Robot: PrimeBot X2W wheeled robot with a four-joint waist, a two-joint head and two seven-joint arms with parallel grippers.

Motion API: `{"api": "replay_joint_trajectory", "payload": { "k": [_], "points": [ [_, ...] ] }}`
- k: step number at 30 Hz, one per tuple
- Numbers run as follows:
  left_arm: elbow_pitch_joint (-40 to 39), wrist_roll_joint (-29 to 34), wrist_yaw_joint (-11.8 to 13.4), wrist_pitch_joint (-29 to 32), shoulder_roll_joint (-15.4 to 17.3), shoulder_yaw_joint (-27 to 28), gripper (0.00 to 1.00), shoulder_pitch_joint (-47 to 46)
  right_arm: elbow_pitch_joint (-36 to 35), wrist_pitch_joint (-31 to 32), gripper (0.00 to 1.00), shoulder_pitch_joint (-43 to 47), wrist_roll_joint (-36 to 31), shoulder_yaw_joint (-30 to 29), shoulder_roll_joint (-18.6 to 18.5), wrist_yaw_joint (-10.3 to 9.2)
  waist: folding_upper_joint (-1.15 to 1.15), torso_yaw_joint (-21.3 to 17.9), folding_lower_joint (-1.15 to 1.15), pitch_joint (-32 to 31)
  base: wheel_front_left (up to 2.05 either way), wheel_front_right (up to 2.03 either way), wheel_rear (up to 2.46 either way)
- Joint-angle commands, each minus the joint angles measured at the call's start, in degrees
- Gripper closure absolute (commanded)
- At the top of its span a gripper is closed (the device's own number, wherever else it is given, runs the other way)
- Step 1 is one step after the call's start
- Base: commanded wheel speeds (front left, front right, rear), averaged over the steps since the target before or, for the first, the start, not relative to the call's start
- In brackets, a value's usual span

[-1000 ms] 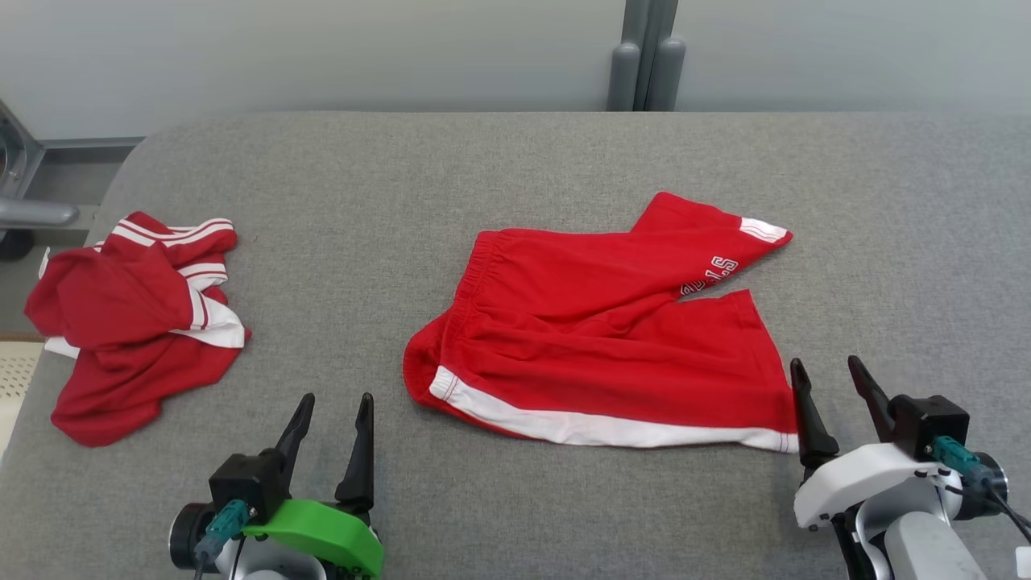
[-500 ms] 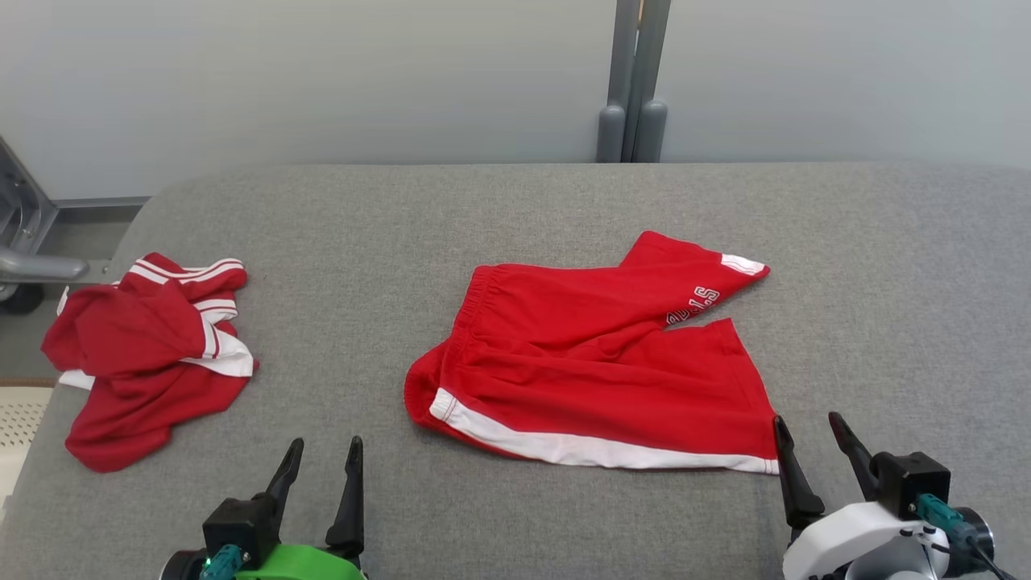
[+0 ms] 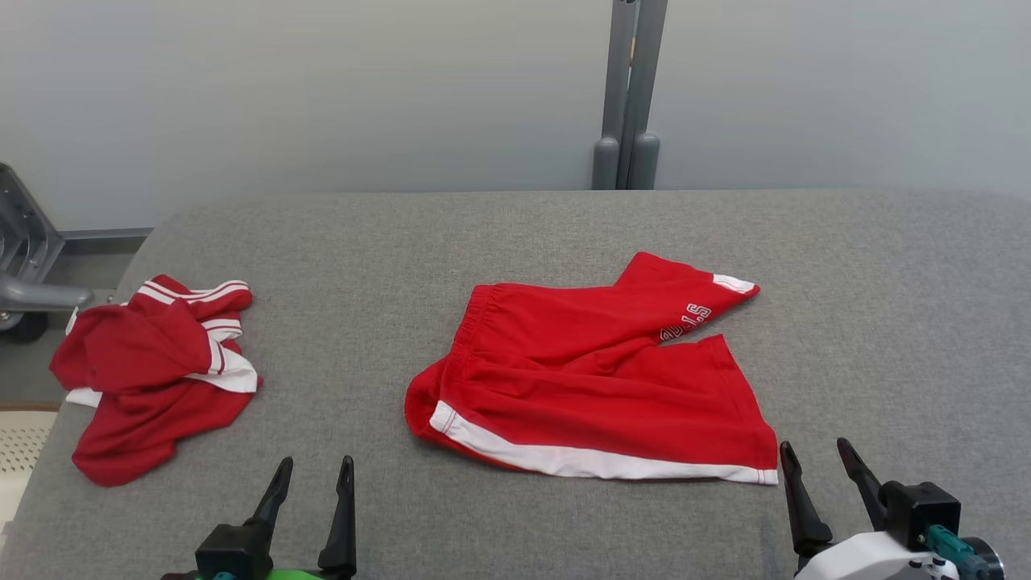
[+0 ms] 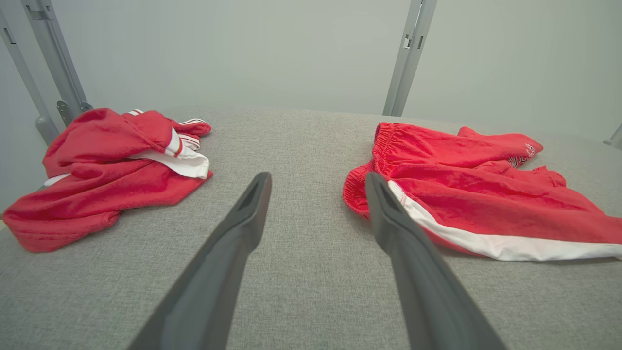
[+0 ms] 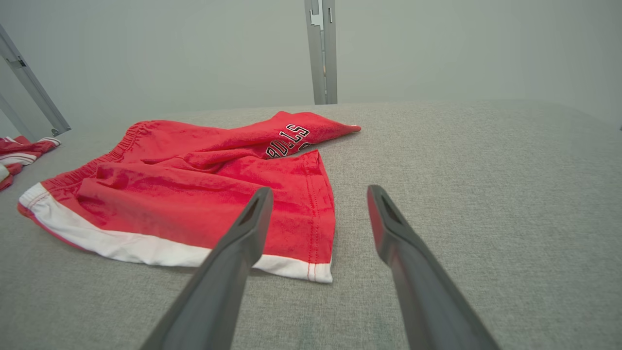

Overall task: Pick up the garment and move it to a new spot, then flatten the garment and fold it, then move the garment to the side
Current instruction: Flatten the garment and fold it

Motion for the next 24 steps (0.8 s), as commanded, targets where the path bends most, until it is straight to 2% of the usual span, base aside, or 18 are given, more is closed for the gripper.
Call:
{"api": "replay_joint_trajectory", "payload": {
  "k": [1,12,24],
  "points": [
    [-0.36,0.37,0.43,0.02,0.09,0.24,0.00,0.89,-0.34,-0.16,0.00,1.00,-0.21,-0.16,-0.03,-0.06,0.00,-0.07,0.00,-0.23,0.00,0.00,0.00],
    [-0.45,0.88,0.61,0.02,0.09,-0.38,0.00,0.41,0.57,-0.16,0.00,0.76,-0.16,-0.30,0.15,-0.06,0.00,-0.55,0.00,0.97,0.00,0.00,0.00],
    [0.40,-1.11,-0.19,0.02,0.10,-4.64,0.00,-2.51,6.68,-0.16,0.00,-1.90,2.74,2.14,-0.38,-0.06,0.00,-1.13,0.00,4.82,0.00,0.00,0.00]
  ]
}}
